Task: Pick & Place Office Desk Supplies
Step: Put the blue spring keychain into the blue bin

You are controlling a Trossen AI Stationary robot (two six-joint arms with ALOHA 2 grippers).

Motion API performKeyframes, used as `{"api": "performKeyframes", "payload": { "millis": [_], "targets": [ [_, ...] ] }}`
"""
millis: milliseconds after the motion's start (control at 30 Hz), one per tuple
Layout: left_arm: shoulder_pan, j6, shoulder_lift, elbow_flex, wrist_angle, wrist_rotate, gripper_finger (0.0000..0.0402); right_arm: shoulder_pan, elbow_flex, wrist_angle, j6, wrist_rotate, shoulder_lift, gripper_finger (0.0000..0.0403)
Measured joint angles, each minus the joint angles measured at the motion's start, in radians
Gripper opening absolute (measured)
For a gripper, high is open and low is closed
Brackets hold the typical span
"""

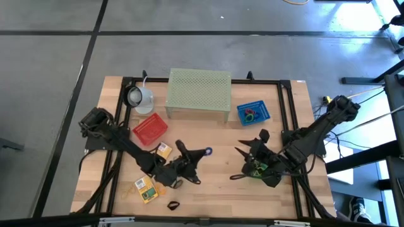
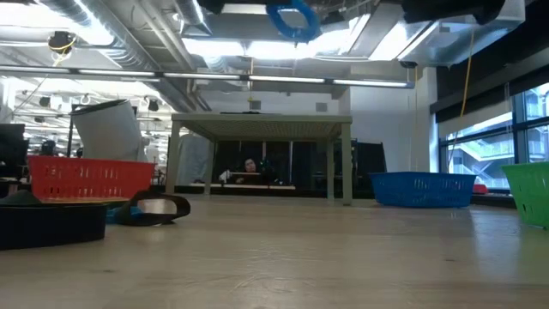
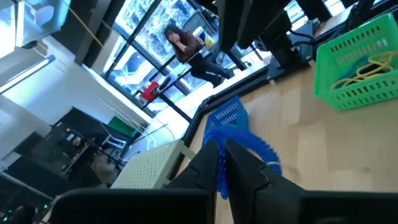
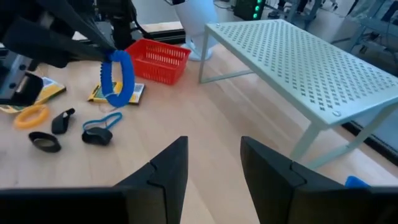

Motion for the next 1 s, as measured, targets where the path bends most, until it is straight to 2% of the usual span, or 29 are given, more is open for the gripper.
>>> {"api": "performKeyframes", "payload": {
  "millis": [200,267,433,567,800,1000],
  "targets": [
    [0.034,0.006,0.000,0.000,0.072,0.088,0.0012,-0.056,0.000,0.099,-0.099,-0.003,0.061,0.0148],
    [0.042,-0.013,-0.001,0.001,0.093,0.122,0.0012,-0.083,0.000,0.142,-0.140,-0.039,0.088,0.0148],
    [0.054,-0.082,0.000,0.001,0.046,0.212,0.0012,-0.144,0.000,0.297,-0.304,-0.261,0.146,0.0148],
    [0.055,-0.084,0.000,0.001,0.000,0.222,0.0013,-0.167,0.000,0.376,-0.409,-0.416,0.167,0.0148],
    [0.048,-0.087,0.000,0.001,-0.024,0.227,0.0013,-0.170,0.000,0.446,-0.439,-0.442,0.168,0.0148],
    [0.048,-0.101,0.000,0.001,-0.023,0.290,0.0013,-0.179,0.000,0.481,-0.438,-0.441,0.168,0.0148]
  ]
}}
